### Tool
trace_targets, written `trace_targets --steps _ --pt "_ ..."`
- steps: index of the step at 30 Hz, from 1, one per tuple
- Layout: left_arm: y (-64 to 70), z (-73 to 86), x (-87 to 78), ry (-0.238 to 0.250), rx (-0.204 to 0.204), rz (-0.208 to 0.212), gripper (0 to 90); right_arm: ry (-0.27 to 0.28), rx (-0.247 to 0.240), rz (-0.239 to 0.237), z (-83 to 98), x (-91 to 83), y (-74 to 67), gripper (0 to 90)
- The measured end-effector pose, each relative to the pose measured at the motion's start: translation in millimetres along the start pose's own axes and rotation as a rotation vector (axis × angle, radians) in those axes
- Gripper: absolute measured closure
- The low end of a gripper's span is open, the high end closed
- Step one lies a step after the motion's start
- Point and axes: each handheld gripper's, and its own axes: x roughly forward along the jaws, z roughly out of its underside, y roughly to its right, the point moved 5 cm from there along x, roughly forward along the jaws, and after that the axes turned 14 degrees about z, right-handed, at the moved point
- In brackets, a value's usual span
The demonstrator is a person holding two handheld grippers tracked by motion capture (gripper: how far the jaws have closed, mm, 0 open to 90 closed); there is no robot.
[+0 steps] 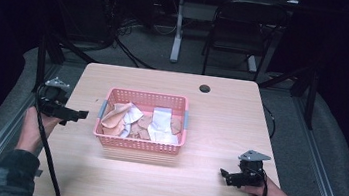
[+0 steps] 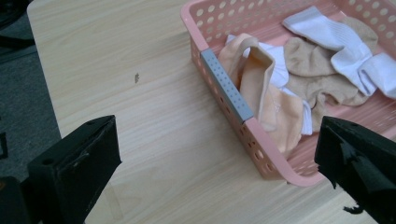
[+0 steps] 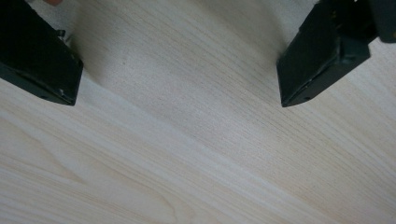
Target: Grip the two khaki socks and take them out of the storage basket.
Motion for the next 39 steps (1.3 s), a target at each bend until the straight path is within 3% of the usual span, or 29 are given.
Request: trace_targets --steps 5,15,27,33,39 --pt "2.2 -8.6 0.5 -0.013 0.013 0.000 0.1 -0.001 -0.002 -0.001 0.1 -0.1 0.1 0.0" --pt "10.1 -33.6 10.5 -0.038 0.027 0.042 0.0 -0.001 -0.003 -0.001 0.1 -0.1 0.1 0.0" --pt "24.0 -61.9 64.1 -0.163 0.095 0.068 0.0 0.002 0.001 0.000 0.0 0.2 -0.1 0.0" --pt "27.1 -67.9 82.4 -0.193 0.114 0.072 0.0 0.003 0.001 0.000 0.1 0.5 -0.3 0.0" --pt "24.5 -68.5 95.4 -0.201 0.098 0.078 0.0 0.000 -0.003 -0.001 0.1 0.3 0.1 0.0"
